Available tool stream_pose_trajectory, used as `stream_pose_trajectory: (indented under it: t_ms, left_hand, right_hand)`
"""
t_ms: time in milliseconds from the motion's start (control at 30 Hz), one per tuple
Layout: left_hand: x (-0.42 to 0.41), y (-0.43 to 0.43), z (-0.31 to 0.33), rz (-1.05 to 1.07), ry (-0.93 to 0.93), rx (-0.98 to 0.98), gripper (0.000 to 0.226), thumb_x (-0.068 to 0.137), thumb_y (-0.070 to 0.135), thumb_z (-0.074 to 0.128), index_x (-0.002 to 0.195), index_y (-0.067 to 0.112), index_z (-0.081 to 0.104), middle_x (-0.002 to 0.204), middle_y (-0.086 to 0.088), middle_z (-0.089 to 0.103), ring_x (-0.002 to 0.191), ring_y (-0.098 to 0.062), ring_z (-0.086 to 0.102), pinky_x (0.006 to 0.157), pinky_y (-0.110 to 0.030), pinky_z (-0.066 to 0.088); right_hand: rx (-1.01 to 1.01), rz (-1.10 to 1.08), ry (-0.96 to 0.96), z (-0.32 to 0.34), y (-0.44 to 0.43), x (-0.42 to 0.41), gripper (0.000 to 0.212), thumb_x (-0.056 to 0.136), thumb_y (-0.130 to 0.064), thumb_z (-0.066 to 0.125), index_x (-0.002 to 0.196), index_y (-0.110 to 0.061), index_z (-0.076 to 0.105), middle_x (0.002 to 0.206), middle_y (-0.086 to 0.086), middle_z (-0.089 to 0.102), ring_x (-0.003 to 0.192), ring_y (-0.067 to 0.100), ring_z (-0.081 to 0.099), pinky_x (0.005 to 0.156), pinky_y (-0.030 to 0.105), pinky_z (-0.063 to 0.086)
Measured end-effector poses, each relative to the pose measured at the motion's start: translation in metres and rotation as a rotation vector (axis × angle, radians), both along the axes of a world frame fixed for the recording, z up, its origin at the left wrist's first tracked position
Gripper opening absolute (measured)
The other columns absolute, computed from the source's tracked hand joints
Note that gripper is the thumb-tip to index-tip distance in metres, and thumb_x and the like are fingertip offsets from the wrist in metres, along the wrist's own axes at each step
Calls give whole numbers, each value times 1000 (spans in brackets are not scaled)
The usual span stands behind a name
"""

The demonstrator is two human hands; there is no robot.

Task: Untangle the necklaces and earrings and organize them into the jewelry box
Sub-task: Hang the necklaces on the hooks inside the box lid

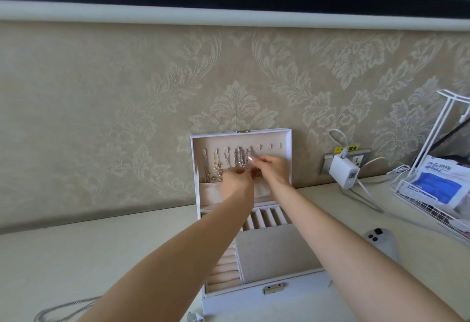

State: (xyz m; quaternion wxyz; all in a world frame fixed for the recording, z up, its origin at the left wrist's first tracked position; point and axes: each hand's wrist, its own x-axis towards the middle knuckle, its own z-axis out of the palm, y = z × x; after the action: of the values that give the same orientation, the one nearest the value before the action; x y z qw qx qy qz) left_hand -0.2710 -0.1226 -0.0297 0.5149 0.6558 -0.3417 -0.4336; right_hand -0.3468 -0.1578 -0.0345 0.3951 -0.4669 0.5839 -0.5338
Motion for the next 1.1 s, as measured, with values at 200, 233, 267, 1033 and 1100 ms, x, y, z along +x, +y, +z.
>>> stream_pose_trajectory:
  t_ms: [200, 233, 267, 1033, 1100]
  left_hand:
    - [4, 18, -15, -111, -223, -66, 25, 89, 20, 52, 107, 26, 68, 102, 0, 70, 98, -22, 63, 81, -28, 50]
    - [4, 19, -15, -105, -300, -84, 27, 90, 19, 50, 109, 27, 67, 104, 1, 69, 98, -22, 62, 80, -29, 50]
    - [5, 20, -14, -100, -373, -106, 29, 90, 18, 48, 111, 27, 66, 109, 1, 67, 98, -23, 62, 79, -31, 51]
    - [13, 20, -13, -437, -835, -13, 34, 87, 14, 45, 120, 22, 42, 102, -9, 67, 96, -29, 61, 71, -32, 43]
    - [15, 23, -12, -381, -814, -59, 31, 88, 15, 45, 118, 21, 41, 101, -7, 67, 93, -29, 61, 71, -32, 45]
  right_hand:
    - [86, 145, 79, -6, 16, -5, 17, 80, -23, 71, 84, -6, 72, 63, -3, 62, 59, 6, 52, 53, 11, 38]
    - [75, 125, 95, -7, 15, -6, 16, 80, -23, 71, 83, -7, 72, 63, -3, 62, 61, 7, 53, 57, 14, 39]
    - [61, 104, 108, -6, 14, -6, 13, 79, -22, 72, 79, -9, 72, 62, -4, 61, 62, 7, 53, 60, 17, 39]
    - [-26, 41, 275, -14, 17, -17, 20, 79, 5, 63, 84, -13, 69, 85, 3, 68, 83, 17, 63, 87, 37, 53]
    - [-32, 23, 281, -15, 22, -18, 23, 81, 5, 58, 85, -14, 70, 85, 0, 68, 84, 17, 63, 87, 38, 53]
